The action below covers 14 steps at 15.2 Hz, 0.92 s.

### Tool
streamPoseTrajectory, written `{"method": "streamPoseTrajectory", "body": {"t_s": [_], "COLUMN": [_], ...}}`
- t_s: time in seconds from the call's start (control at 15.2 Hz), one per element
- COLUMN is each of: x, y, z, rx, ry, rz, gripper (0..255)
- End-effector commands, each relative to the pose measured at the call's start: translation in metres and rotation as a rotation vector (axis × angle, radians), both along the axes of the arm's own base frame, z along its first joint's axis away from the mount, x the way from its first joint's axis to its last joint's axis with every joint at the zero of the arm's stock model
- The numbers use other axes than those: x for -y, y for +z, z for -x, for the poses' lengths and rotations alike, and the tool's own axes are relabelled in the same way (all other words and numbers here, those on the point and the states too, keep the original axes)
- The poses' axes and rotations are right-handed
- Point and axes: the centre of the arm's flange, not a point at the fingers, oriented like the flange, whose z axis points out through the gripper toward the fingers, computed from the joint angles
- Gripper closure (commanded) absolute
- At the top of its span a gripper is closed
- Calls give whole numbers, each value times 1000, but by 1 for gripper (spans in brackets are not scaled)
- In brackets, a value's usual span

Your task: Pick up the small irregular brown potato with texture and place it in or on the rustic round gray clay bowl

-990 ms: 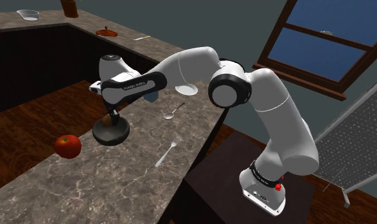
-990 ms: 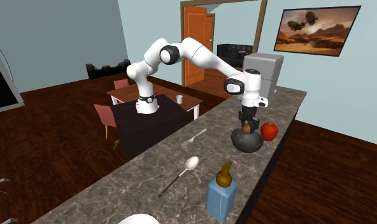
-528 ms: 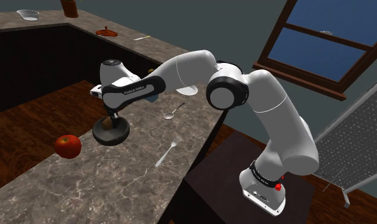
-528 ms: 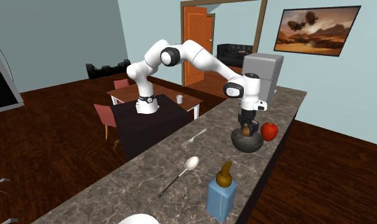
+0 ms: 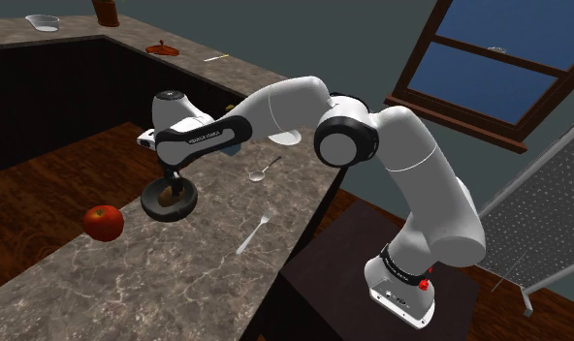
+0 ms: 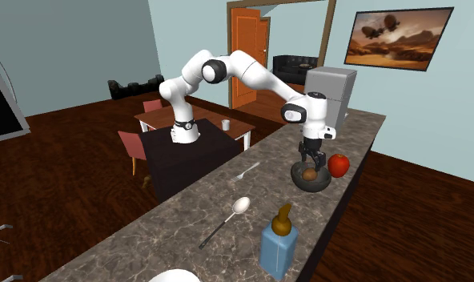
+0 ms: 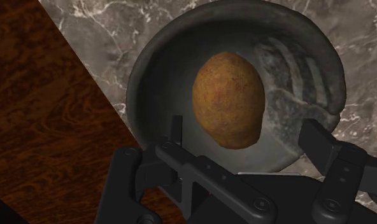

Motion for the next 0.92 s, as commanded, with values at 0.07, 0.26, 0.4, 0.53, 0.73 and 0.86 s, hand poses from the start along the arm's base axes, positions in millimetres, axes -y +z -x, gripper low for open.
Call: {"method": "streamPoseTrajectory", "body": {"t_s": [0.07, 0.26, 0.4, 0.53, 0.73, 0.86], "x": [0, 3, 4, 4, 4, 4], "y": [0, 39, 50, 50, 50, 50], "z": [0, 3, 3, 3, 3, 3], "rx": [0, 0, 0, 0, 0, 0], "ry": [0, 0, 0, 0, 0, 0], "rz": [0, 0, 0, 0, 0, 0], "gripper": [0, 0, 0, 0, 0, 0]}}
